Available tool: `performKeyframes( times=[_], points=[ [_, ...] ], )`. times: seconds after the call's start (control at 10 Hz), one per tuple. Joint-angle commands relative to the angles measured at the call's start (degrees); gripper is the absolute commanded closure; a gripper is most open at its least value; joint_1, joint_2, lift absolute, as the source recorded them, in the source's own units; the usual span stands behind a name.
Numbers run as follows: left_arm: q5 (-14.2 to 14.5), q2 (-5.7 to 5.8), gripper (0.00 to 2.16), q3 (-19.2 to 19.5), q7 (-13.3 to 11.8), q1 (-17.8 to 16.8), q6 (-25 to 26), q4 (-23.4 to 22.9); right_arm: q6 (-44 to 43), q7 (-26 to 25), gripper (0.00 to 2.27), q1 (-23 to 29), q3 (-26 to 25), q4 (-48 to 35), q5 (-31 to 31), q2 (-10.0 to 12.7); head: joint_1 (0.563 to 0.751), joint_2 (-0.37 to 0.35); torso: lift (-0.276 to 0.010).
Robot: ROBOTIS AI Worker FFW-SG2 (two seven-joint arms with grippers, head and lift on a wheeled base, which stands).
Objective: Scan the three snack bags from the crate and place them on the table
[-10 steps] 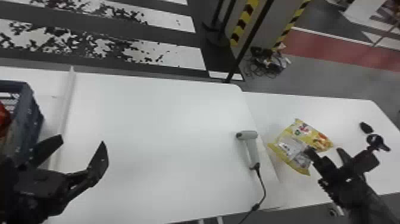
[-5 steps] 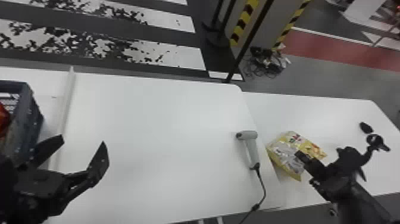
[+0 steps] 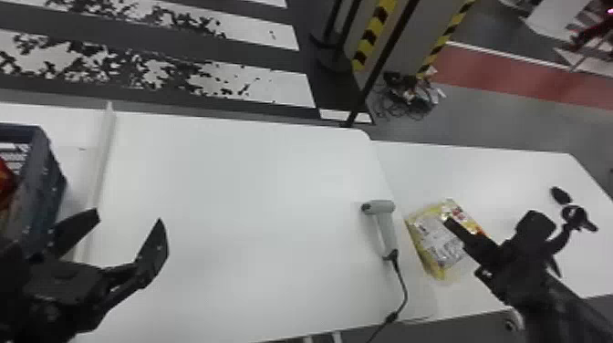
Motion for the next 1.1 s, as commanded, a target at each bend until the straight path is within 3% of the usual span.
performKeyframes(
  times=[0.0,0.3,0.4,1.0],
  points=[
    [-0.31,-0.02,0.03,-0.23,0.00,-0.21,0.18,0.12,3.10,0.01,0.06,3.64,0.51,-10.28,0.09,1.59,0.695,-0.350,-0.062],
    [-0.31,-0.11,0.03,-0.23,0.09,-0.38,0.18,0.04,6.62,0.54,0.06,10.67,2.80,-30.94,0.27,5.81,0.695,-0.350,-0.062],
    [-0.40,-0.20,0.03,-0.32,0.18,-0.38,0.18,0.04,11.36,0.36,0.06,11.46,3.85,-36.04,0.36,7.39,0.695,-0.350,-0.062],
    [-2.24,-0.20,0.03,-1.29,1.06,-0.38,0.53,0.30,8.73,0.27,0.07,20.25,19.85,-49.48,4.40,13.45,0.695,-0.350,-0.062]
  ],
)
